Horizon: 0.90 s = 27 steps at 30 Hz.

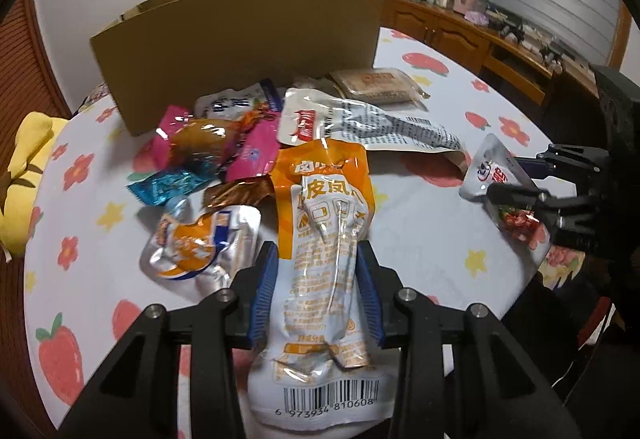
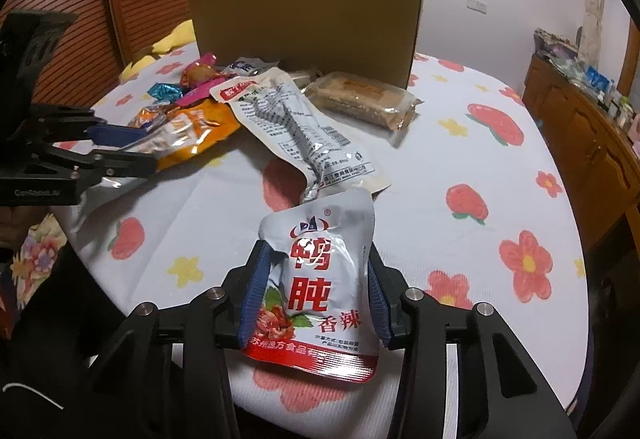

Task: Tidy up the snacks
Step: 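Close the left tool on the orange-white sausage packet, then lift both packets and carry them over the cardboard box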

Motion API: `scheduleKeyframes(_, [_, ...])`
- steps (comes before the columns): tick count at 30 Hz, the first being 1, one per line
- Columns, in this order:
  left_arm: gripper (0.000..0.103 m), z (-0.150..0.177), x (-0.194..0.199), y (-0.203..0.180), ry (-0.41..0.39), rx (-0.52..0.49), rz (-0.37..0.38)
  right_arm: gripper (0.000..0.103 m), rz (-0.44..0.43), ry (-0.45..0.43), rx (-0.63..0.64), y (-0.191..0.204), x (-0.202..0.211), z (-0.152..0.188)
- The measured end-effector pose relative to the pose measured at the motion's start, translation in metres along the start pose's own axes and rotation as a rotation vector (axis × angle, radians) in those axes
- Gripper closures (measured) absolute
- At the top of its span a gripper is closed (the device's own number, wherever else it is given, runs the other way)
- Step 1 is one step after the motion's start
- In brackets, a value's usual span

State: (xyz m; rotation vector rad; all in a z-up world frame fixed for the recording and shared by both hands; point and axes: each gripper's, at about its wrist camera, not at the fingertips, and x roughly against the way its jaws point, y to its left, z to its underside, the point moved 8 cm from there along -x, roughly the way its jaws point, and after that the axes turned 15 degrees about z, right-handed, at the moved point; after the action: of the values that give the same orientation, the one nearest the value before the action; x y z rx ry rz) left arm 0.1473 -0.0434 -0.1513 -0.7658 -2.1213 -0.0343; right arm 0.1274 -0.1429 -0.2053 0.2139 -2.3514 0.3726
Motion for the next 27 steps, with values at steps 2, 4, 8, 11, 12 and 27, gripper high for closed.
scheduleKeyframes(2, [0.066,0.001,0.003,0.004,-0.008,0.011,-0.008,0.067,-0.009,0.005,-0.015,-0.005,0.001,-0.002])
scheduleKeyframes(4, [0.066,0.000,0.005,0.005,-0.021,0.020,-0.007,0.067,-0.018,0.009,-0.015,-0.005,0.000,-0.001])
scheduleKeyframes(8, [0.066,-0.002,0.012,0.000,-0.045,0.023,0.000,0.068,-0.014,0.003,-0.014,-0.004,0.001,-0.003])
scheduleKeyframes(11, [0.066,-0.003,0.016,-0.004,-0.063,0.024,0.005,0.068,-0.011,-0.003,-0.013,-0.004,0.004,-0.004])
scheduleKeyframes(12, [0.066,-0.004,0.017,-0.005,-0.069,0.024,0.007,0.069,-0.010,-0.007,-0.009,-0.003,0.005,-0.005])
scheduleKeyframes(27, [0.065,-0.021,0.023,-0.023,-0.113,0.002,0.023,0.094,-0.017,-0.069,-0.004,0.000,0.027,-0.021])
